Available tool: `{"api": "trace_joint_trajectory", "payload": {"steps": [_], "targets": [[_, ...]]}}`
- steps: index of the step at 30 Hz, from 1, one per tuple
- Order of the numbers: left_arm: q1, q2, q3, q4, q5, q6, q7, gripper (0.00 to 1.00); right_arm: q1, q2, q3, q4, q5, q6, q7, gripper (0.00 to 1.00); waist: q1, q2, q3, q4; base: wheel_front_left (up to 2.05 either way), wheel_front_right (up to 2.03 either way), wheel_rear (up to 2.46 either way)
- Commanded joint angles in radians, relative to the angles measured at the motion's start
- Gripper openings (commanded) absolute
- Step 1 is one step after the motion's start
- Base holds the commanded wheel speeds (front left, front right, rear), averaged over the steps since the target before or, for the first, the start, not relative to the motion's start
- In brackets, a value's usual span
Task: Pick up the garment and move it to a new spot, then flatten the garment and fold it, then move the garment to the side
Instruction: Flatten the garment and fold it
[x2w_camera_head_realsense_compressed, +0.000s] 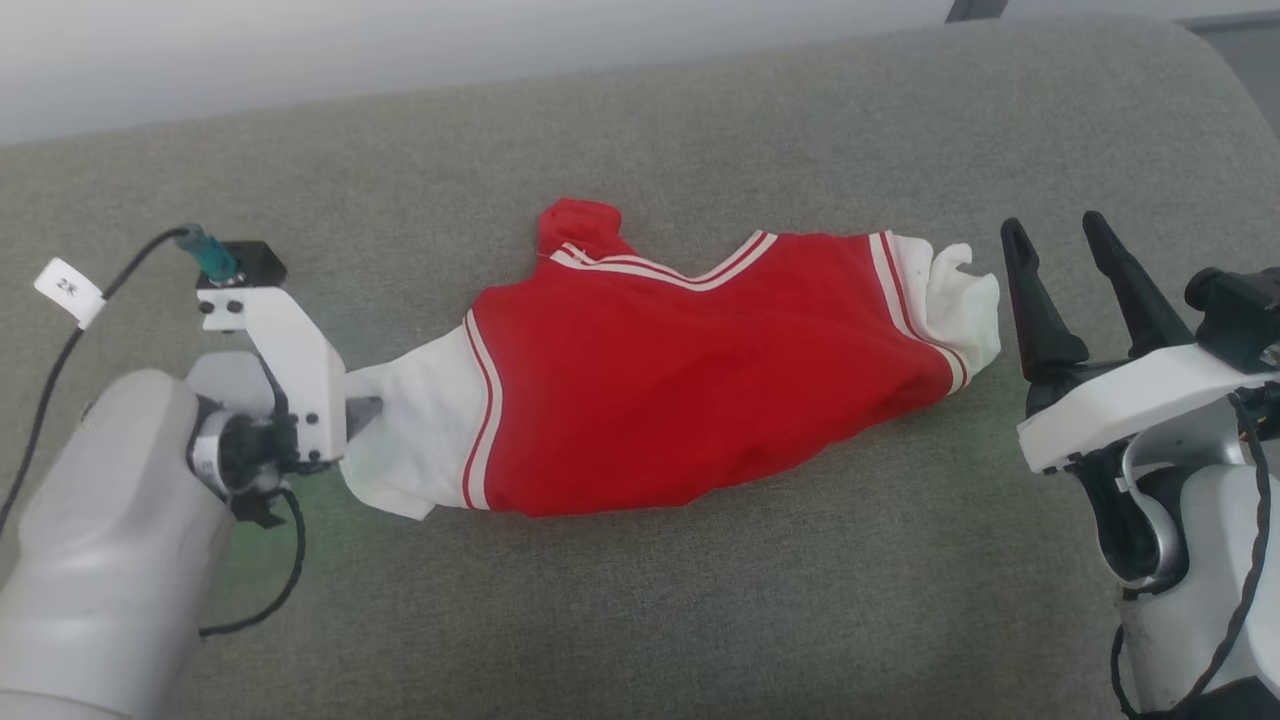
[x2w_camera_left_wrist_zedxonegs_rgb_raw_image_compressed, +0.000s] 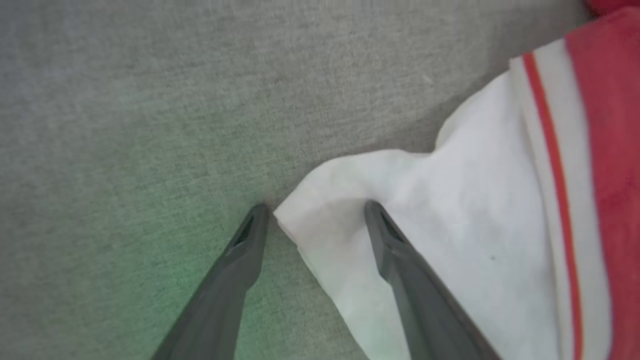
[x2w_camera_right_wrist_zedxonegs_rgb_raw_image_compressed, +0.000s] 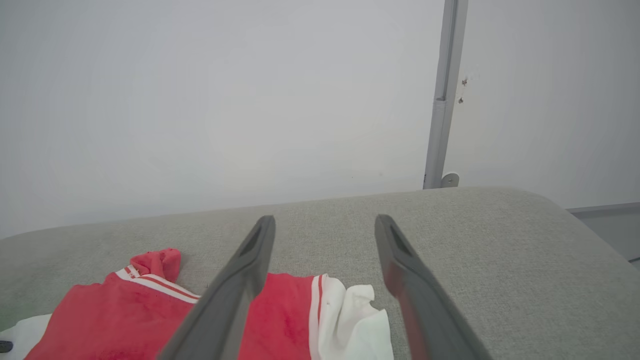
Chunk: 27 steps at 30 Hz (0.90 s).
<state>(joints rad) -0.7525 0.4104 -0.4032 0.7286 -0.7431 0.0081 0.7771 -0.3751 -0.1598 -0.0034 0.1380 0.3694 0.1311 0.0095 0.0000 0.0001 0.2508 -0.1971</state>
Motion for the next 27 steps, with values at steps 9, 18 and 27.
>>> {"api": "trace_joint_trajectory", "payload": {"steps": [9, 18, 27], "targets": [[0.007, -0.021, -0.019, 0.116, -0.016, -0.006, 0.033, 0.0, -0.027, -0.005, -0.02, -0.011, -0.002, -0.001, -0.01, 1.0, 0.0, -0.0001, 0.032, 0.006, 0.0, 0.0, 0.0], [0.004, 0.095, 0.001, 0.111, 0.007, -0.006, 0.002, 0.0, -0.006, -0.009, -0.051, -0.021, -0.001, -0.001, 0.006, 1.0, 0.0, -0.0001, 0.027, 0.04, 0.0, 0.0, 0.0], [0.028, 0.122, 0.014, 0.061, -0.009, 0.015, 0.001, 0.0, -0.002, -0.008, -0.058, -0.033, -0.003, -0.001, 0.019, 1.0, 0.0, -0.0001, 0.016, 0.066, 0.0, 0.0, 0.0]]}}
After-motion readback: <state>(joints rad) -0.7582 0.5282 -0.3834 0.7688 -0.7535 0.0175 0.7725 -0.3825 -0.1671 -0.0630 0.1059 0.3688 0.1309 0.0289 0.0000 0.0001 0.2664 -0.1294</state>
